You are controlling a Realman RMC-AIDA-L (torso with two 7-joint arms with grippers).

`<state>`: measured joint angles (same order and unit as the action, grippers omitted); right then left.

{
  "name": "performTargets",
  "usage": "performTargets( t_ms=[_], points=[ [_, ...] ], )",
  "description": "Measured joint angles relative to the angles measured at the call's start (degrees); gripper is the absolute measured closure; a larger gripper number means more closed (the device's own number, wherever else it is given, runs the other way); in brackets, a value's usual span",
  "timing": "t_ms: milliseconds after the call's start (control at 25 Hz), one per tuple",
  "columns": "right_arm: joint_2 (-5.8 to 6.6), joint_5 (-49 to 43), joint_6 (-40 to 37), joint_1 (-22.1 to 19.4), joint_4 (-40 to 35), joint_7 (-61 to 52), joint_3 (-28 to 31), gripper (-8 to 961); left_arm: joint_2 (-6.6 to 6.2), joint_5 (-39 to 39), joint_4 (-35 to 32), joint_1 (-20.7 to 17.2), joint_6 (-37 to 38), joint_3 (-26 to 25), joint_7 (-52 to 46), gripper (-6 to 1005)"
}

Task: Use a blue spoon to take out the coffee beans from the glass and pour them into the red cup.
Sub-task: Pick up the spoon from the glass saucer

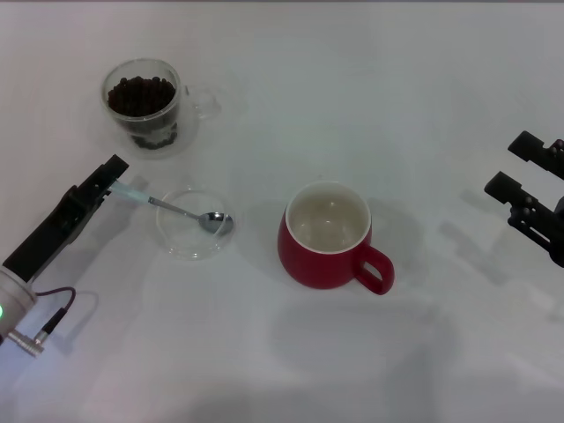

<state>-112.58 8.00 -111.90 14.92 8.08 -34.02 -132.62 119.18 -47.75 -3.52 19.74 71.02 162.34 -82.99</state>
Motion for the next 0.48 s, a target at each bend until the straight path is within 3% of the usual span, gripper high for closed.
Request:
performTargets(
  t_ms=[160, 480],
  points=[
    [-0.12, 0.0, -0.4, 0.1, 0.0, 0.1, -0.2, 347, -0.11, 0.1, 0.0, 0.3, -0.1, 0.2, -0.3, 484],
    [-0.30, 0.0, -0.6, 0.1, -0.1, 0.3, -0.4, 347, -0.27, 0.4, 0.4, 0.7, -0.1, 0.4, -0.4, 751]
  ],
)
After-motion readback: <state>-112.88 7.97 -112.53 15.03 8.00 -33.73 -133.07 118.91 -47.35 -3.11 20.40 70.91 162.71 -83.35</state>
